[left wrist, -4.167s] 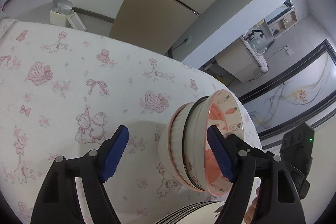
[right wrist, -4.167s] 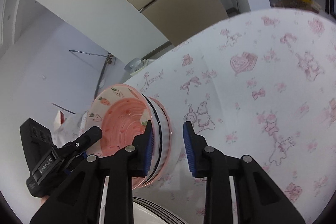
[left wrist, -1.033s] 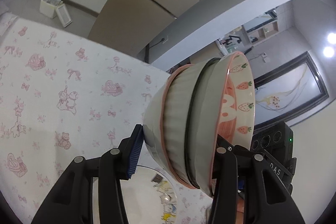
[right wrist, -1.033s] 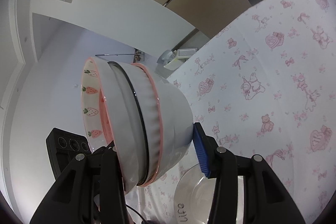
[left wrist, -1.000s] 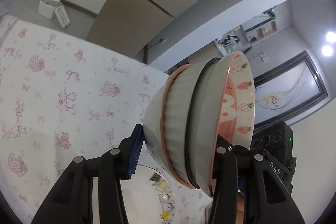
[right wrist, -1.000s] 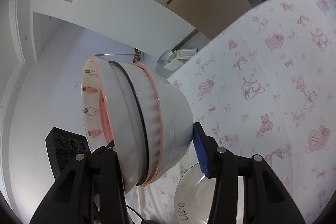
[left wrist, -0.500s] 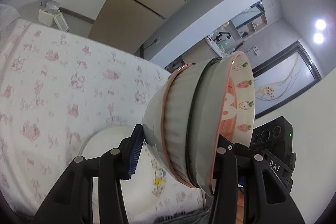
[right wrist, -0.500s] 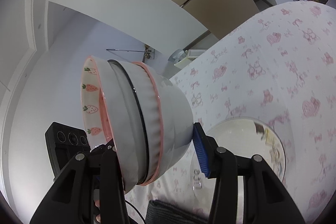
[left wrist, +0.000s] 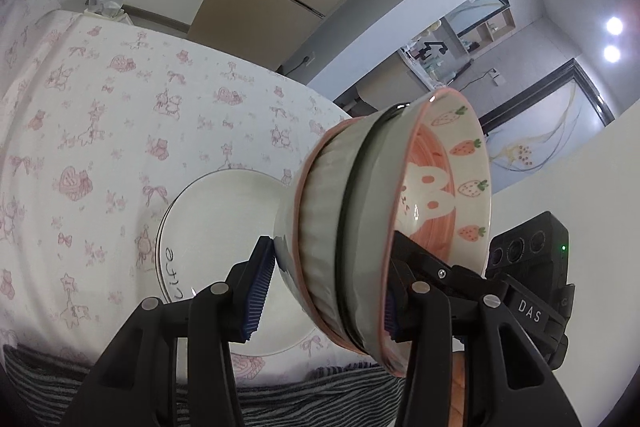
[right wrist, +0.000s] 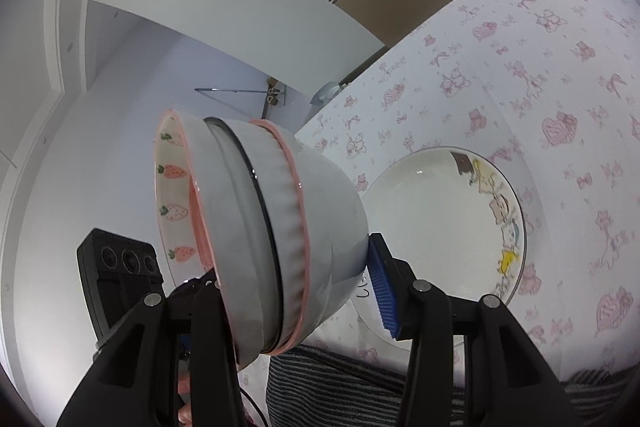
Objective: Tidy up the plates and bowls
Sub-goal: 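Carry the nested bowls over the plate stack with both grippers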
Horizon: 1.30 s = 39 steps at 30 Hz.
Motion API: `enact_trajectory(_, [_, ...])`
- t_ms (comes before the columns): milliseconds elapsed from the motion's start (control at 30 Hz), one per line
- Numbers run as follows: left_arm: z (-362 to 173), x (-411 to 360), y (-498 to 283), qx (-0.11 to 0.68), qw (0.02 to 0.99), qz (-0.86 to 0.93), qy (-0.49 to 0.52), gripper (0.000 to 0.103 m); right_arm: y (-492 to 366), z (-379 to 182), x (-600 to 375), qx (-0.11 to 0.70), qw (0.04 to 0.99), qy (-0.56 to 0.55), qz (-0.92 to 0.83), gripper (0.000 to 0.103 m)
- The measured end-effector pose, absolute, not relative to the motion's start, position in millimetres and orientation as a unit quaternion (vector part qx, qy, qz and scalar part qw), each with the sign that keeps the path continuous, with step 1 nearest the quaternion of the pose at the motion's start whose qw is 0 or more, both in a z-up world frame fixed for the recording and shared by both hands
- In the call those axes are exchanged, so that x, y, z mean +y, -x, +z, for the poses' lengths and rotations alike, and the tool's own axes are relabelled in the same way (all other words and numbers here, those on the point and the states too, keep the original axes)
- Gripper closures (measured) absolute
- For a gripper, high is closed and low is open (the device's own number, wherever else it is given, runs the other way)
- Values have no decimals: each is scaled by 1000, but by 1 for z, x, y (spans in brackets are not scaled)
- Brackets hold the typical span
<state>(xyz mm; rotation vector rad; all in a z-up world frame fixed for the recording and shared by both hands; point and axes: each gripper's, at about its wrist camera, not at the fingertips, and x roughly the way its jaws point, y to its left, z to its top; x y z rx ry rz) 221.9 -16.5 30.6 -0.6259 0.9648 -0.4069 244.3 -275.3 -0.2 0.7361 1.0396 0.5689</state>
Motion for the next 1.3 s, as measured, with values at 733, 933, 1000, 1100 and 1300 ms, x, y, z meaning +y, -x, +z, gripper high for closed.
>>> enact_trajectory(733, [-38, -20, -245, 513, 788, -181, 289, 55, -257, -69, -276, 522, 744, -339, 243, 57])
enact_trajectory(933, [-55, -22, -252, 525, 780, -177, 289, 55, -262, -87, -277, 532, 738, -341, 236, 57])
enact_trajectory(1000, [-60, -24, -255, 529, 778, -177, 290, 55, -263, -91, -277, 535, 737, -340, 232, 57])
enact_trajectory(1100, [-66, -26, -257, 534, 774, -178, 289, 55, -264, -96, -279, 540, 735, -340, 228, 57])
enact_trajectory(1300, [-77, -27, -260, 541, 771, -173, 287, 55, -267, -106, -279, 547, 731, -340, 225, 57])
